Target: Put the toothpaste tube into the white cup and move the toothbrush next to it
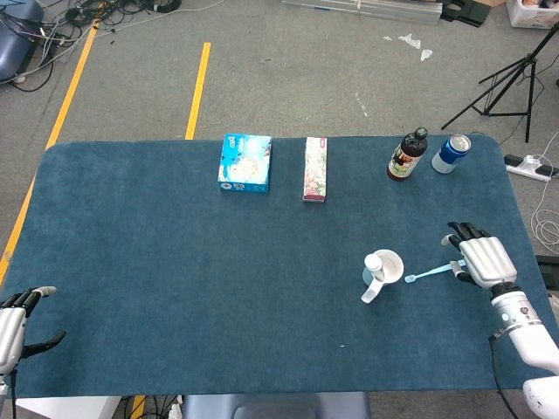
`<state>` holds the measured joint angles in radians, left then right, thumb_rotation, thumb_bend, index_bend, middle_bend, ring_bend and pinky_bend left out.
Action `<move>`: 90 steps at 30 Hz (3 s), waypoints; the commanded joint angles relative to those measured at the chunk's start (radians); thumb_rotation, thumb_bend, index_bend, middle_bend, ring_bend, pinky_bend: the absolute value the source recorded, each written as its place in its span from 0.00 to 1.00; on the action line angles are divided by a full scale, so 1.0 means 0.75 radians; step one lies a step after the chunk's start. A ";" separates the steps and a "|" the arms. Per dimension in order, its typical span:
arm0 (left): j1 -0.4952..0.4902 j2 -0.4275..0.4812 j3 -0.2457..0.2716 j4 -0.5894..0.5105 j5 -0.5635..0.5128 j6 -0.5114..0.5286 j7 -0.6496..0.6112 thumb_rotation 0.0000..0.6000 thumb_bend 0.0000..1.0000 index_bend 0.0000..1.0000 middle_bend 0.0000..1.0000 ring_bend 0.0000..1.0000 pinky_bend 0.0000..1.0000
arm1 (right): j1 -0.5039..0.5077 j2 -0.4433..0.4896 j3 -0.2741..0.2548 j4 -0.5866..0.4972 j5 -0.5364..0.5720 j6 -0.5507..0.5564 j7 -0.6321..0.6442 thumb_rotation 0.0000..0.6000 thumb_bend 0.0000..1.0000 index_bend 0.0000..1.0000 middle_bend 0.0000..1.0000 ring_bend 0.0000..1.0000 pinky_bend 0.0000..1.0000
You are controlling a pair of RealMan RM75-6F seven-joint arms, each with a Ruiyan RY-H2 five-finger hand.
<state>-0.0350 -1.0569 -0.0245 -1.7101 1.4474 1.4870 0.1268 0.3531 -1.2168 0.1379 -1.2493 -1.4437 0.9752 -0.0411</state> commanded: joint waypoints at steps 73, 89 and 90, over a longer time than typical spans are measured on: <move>0.003 0.014 0.000 -0.007 0.005 0.006 -0.027 1.00 0.10 0.28 0.34 0.35 0.45 | 0.153 -0.321 -0.150 0.375 0.107 -0.159 -0.227 1.00 0.34 0.52 0.00 0.00 0.00; 0.003 0.016 0.000 -0.009 0.005 0.005 -0.029 1.00 0.10 0.28 0.34 0.35 0.45 | 0.157 -0.316 -0.163 0.364 0.121 -0.179 -0.248 1.00 0.34 0.52 0.00 0.00 0.00; 0.003 0.015 0.000 -0.009 0.006 0.005 -0.029 1.00 0.10 0.28 0.34 0.35 0.45 | 0.157 -0.316 -0.163 0.363 0.121 -0.178 -0.249 1.00 0.34 0.52 0.00 0.00 0.00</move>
<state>-0.0324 -1.0454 -0.0243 -1.7166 1.4516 1.4908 0.1050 0.4706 -1.4536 0.0155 -0.9772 -1.3528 0.8417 -0.2277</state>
